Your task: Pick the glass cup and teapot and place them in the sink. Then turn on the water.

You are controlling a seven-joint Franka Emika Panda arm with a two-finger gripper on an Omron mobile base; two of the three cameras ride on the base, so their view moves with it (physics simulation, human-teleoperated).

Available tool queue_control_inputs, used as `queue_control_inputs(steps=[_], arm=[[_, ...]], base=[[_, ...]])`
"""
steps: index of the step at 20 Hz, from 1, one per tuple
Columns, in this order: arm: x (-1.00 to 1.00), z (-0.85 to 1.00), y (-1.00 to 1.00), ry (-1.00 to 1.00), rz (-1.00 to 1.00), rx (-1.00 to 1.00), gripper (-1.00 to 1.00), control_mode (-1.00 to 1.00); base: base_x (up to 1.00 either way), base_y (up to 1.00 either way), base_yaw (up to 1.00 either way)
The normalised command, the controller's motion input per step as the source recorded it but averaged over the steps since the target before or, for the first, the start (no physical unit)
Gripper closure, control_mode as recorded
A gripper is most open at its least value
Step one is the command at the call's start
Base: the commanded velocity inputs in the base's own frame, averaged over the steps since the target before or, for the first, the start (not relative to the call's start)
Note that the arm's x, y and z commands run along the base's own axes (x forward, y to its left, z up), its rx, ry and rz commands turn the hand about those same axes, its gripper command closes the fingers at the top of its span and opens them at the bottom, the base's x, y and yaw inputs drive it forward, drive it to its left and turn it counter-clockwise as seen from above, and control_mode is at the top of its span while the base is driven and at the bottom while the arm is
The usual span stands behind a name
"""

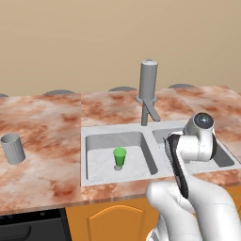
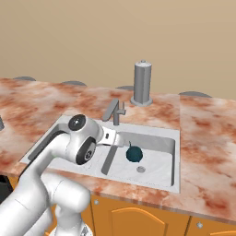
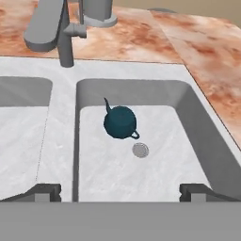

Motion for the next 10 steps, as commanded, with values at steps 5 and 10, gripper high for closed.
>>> queue_control_inputs(steps=[5, 10], arm=[[-0.22, 0.33, 0.52, 0.00, -0.01, 0.00, -1.00, -1.00], [-0.07, 0.32, 0.40, 0.00, 0.00, 0.01, -1.00, -1.00]], base=[[0.00, 0.00, 0.00], [0.00, 0.00, 0.00]])
